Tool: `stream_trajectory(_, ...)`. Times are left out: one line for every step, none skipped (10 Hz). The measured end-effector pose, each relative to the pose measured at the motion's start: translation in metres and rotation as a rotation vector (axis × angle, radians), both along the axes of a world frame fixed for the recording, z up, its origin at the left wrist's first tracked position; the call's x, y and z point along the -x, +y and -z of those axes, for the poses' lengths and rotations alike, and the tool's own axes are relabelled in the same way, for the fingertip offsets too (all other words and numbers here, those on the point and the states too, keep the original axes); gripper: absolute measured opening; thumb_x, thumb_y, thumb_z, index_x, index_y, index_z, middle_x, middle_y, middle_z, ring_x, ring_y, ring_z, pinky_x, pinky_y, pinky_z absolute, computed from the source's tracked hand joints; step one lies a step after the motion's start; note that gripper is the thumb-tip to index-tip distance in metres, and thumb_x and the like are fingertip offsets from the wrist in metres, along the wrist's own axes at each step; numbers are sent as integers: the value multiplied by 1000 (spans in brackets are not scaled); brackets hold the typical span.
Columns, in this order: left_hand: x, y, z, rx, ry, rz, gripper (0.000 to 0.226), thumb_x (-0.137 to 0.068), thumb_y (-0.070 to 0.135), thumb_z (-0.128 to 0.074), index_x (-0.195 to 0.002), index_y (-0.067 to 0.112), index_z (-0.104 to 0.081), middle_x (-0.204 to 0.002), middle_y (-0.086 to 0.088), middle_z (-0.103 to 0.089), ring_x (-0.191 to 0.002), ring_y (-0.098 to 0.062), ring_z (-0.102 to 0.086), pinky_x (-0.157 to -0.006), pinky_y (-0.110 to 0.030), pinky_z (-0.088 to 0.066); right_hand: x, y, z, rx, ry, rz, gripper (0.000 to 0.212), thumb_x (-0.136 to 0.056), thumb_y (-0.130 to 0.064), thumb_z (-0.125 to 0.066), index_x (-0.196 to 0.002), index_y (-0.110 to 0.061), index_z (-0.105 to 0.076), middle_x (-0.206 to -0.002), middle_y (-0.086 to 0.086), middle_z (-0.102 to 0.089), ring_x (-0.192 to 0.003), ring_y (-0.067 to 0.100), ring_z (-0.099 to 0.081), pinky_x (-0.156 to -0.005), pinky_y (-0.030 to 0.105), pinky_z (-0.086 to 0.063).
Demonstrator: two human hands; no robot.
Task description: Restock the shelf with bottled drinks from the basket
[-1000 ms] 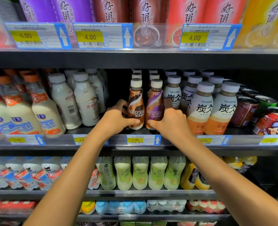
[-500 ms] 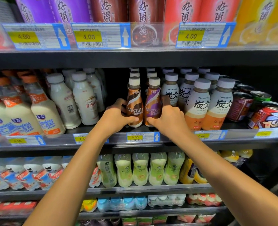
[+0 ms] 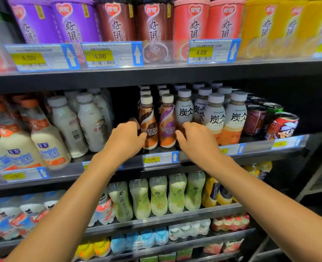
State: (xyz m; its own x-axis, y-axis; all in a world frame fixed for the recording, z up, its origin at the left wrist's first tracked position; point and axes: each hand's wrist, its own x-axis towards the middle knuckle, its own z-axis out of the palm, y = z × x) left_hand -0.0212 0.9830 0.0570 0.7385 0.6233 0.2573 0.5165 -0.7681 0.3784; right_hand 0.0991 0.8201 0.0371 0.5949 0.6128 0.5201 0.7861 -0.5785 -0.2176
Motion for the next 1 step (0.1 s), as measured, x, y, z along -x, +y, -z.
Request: stream_trajectory(7, -24, -3, -122, -18, 68, 24, -101, 30, -41, -101, 11, -56, -99, -11, -63, -89, -33, -58, -78, -43, -50, 0, -18, -1, 47, -196, 0, 40, -104, -34, -41, -92, -6, -67, -92, 13, -68, -89, 33, -62, -72, 39, -40)
